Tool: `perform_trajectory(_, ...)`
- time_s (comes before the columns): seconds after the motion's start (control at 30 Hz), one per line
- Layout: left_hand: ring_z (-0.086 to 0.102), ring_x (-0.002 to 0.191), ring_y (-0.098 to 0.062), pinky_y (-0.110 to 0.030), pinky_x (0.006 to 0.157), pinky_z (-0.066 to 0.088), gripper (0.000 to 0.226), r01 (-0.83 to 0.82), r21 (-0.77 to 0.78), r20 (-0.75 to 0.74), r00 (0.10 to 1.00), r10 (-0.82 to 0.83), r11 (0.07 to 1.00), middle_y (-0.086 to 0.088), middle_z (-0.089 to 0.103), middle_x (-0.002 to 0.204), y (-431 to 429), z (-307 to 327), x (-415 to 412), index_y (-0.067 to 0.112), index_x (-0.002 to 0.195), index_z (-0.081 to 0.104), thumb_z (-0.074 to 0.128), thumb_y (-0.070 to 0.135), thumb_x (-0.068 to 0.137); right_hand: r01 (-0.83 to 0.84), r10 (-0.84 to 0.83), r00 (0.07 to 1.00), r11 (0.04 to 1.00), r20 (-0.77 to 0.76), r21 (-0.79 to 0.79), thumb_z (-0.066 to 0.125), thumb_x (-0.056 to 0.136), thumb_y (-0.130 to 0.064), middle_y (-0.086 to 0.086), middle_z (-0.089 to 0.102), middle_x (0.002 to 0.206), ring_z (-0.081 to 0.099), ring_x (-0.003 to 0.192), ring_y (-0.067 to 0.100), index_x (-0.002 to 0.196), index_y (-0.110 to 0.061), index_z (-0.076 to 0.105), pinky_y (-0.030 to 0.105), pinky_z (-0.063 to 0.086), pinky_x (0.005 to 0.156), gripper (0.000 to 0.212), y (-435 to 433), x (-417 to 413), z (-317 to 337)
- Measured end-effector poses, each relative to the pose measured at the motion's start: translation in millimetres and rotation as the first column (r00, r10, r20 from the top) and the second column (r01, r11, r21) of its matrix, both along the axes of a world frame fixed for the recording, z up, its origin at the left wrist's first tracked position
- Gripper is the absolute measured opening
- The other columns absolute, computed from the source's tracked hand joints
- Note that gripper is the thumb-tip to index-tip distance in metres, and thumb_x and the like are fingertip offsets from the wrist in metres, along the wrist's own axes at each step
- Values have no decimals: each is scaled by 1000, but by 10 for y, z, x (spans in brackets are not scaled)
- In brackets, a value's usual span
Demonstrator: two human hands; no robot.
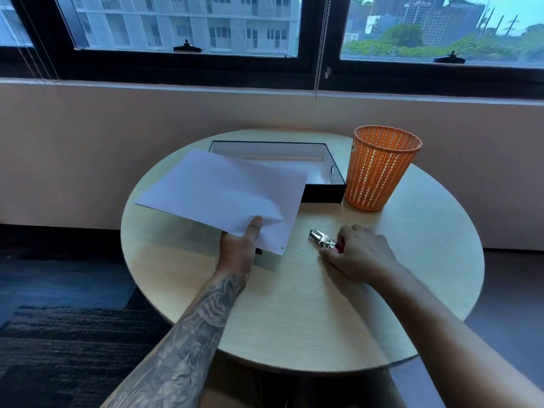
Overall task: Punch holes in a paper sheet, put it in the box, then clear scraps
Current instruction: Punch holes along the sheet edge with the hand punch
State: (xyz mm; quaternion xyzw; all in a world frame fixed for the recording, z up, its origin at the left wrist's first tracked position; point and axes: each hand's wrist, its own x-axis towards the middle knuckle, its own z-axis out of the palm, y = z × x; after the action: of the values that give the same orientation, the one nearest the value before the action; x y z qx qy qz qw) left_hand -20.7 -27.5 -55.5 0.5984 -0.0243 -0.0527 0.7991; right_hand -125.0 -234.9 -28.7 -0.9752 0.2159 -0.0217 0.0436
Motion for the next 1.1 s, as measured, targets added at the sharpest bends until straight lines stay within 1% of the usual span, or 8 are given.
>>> perform_trajectory(0.07, 69, 80, -15, -31, 54, 50, 12, 30, -24, -18, 999, -30, 999, 7, 74, 94, 11, -1, 8, 23, 99, 68, 74, 19, 89, 15, -15, 999, 1000, 41, 4, 48, 88, -71, 2, 60, 119, 54, 113, 26, 119, -23, 59, 41, 40, 91, 58, 17, 16, 36)
perform_trajectory(0.17, 72, 89, -12, -27, 66, 57, 17, 72, -54, -11, 997, -72, 996, 12, 77, 95, 13, 2, 0, 21, 103, 69, 74, 14, 89, 15, -107, 970, 923, 219, 384, 57, 89, -65, -2, 66, 111, 62, 101, 20, 115, -22, 64, 37, 49, 85, 51, 113, 70, 163)
perform_trajectory(0.27, 71, 105, -20, -33, 87, 56, 27, 127, -99, -24, 991, -130, 987, 1, 76, 111, 21, -8, 2, 13, 113, 69, 75, 11, 87, -26, -273, 949, 429, 157, 903, 58, 96, -51, 4, 69, 83, 61, 61, 15, 112, -8, 63, 29, 44, 55, 46, 254, 169, 276)
perform_trajectory(0.33, 69, 110, -24, -38, 94, 54, 32, 193, -102, -24, 980, -197, 976, -5, 74, 118, 56, 19, -8, 9, 119, 67, 74, 10, 87, 14, -253, 967, 77, 6, 997, 54, 97, -53, 5, 63, 70, 50, 48, 13, 111, -5, 59, 24, 32, 46, 50, 322, 211, 296)
perform_trajectory(0.4, 70, 108, -24, -37, 93, 55, 28, 266, -99, -15, 963, -268, 959, -6, 74, 117, 105, 58, -23, 9, 118, 67, 69, 6, 90, 29, -207, 978, -43, -37, 999, 52, 97, -55, 3, 59, 66, 45, 48, 12, 102, -10, 59, 22, 29, 44, 45, 371, 250, 277)
perform_trajectory(0.6, 71, 97, -29, -40, 77, 56, 25, 304, -121, -35, 950, -310, 945, -10, 75, 110, 120, 187, -86, 13, 114, 70, 64, 27, 95, -61, -371, 928, -133, 8, 989, 57, 97, -14, 1, 44, 61, 38, 42, 10, 89, -15, 49, 22, 26, 42, 12, 519, 326, 192)
perform_trajectory(0.77, 55, 63, -24, -32, 55, 44, 85, 388, -47, 17, 922, -388, 920, -15, 64, 83, 126, 144, -152, 15, 114, 70, 33, 85, 83, -105, -442, 897, -182, 14, 978, 58, 97, -16, 0, 48, 64, 42, 44, 10, 92, -16, 52, 21, 29, 41, 7, 553, 405, 153)
perform_trajectory(1.1, 48, 46, -25, -28, 42, 37, 53, 174, 97, -155, 975, -158, 980, -16, 57, 55, -276, 179, -317, -2, 68, 67, 68, 47, 88, -75, -420, 908, -170, -4, 983, 56, 99, -32, 8, 49, 46, 46, 42, 23, 79, -8, 59, 30, 36, 53, 31, 812, 480, 141)
